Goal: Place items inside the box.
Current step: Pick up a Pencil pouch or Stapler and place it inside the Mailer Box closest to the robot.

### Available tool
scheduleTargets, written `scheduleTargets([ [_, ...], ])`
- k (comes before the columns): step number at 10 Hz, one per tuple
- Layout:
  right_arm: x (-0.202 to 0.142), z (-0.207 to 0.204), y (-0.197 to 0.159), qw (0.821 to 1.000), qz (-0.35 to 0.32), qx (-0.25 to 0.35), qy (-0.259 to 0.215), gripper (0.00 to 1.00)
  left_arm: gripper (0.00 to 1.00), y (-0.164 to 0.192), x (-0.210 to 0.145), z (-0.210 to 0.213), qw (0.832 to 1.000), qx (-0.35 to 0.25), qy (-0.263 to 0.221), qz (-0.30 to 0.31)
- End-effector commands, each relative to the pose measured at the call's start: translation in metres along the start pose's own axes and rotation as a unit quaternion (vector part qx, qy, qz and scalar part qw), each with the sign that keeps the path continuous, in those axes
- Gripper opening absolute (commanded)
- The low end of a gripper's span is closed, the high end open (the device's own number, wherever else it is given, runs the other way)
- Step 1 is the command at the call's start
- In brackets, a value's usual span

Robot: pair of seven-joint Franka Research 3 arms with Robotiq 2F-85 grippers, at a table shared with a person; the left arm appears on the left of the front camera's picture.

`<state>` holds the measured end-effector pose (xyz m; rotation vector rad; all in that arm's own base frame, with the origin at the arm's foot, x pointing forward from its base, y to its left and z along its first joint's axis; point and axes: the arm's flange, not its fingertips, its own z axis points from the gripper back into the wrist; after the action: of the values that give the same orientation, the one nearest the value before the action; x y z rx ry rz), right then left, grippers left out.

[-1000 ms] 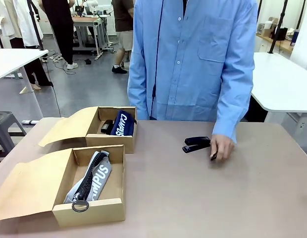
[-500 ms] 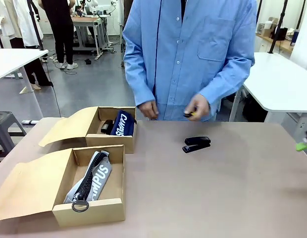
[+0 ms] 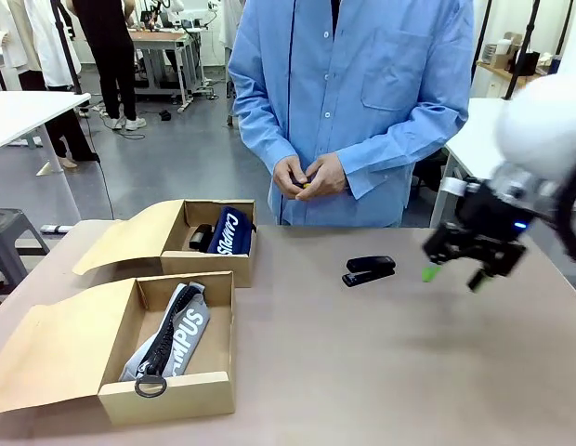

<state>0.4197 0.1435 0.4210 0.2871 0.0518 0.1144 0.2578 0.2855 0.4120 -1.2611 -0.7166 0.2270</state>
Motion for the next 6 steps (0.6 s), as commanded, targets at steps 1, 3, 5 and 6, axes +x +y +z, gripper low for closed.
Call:
scheduleTargets([
  [1, 0.060, -0.005, 0.016, 0.999, 0.019, -0.041, 0.029, 1.00, 1.00, -0.002, 0.000, -0.001, 1.000, -0.010, -0.007, -0.011],
  [3, 0.092, -0.020, 0.037, 0.998, 0.041, -0.039, -0.028, 1.00, 1.00, -0.002, 0.000, -0.001, 1.000, -0.010, -0.007, -0.011],
  [5, 0.081, -0.025, 0.031, 0.999, 0.044, -0.030, 0.004, 1.00, 1.00, -0.002, 0.000, -0.001, 1.000, -0.010, -0.007, -0.011],
  [6, 0.081, -0.025, 0.031, 0.999, 0.044, -0.030, 0.004, 1.00, 1.00, -0.002, 0.000, -0.001, 1.000, -0.010, -0.007, -0.011],
])
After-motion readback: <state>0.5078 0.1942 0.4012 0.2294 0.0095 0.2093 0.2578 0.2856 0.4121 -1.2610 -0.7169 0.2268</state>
